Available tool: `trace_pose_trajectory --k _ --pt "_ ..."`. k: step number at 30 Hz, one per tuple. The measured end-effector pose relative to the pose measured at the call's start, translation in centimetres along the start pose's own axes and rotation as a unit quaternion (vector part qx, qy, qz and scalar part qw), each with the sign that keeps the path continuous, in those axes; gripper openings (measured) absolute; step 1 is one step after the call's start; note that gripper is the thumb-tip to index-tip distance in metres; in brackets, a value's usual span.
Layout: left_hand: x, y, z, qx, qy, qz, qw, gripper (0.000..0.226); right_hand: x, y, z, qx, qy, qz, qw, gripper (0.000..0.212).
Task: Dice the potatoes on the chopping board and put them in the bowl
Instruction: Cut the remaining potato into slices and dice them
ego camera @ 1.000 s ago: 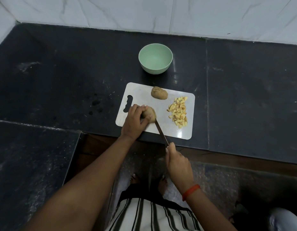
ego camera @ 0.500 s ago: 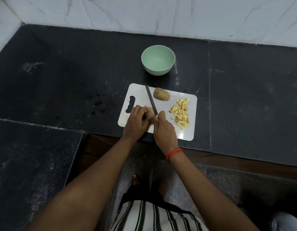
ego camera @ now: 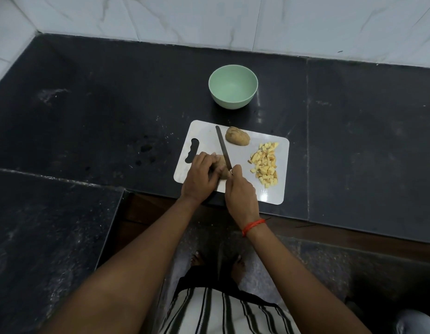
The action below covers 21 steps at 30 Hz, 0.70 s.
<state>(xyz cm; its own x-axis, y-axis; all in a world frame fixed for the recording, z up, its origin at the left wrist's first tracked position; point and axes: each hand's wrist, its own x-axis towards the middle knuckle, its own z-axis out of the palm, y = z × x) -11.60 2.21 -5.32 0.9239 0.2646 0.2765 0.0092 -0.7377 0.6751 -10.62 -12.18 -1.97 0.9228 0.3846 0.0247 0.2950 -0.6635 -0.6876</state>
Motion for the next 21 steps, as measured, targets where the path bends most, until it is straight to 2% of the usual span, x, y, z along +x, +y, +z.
trace_pose_trajectory --k 4,8,15,19,21 --pt "0.0 0.0 0.0 -0.006 0.003 0.004 1.0 0.041 0.5 0.3 -0.3 -0.037 -0.018 -0.018 0.999 0.004" --pt "0.0 -0.2 0.1 -0.008 0.006 0.007 1.0 0.039 0.6 0.6 -1.3 -0.074 -0.048 -0.026 0.996 0.008" --pt "0.0 -0.1 0.2 -0.013 0.005 -0.007 1.0 0.038 -3.5 1.4 -2.4 -0.131 -0.05 0.002 0.99 0.022" --pt "-0.1 0.0 0.1 -0.01 0.007 0.002 1.0 0.039 -2.6 0.9 -2.3 -0.17 -0.061 -0.001 0.984 0.016" --pt "0.1 0.1 0.1 -0.013 0.01 0.003 1.0 0.038 -0.9 0.5 -2.1 -0.189 -0.079 -0.003 0.979 0.026"
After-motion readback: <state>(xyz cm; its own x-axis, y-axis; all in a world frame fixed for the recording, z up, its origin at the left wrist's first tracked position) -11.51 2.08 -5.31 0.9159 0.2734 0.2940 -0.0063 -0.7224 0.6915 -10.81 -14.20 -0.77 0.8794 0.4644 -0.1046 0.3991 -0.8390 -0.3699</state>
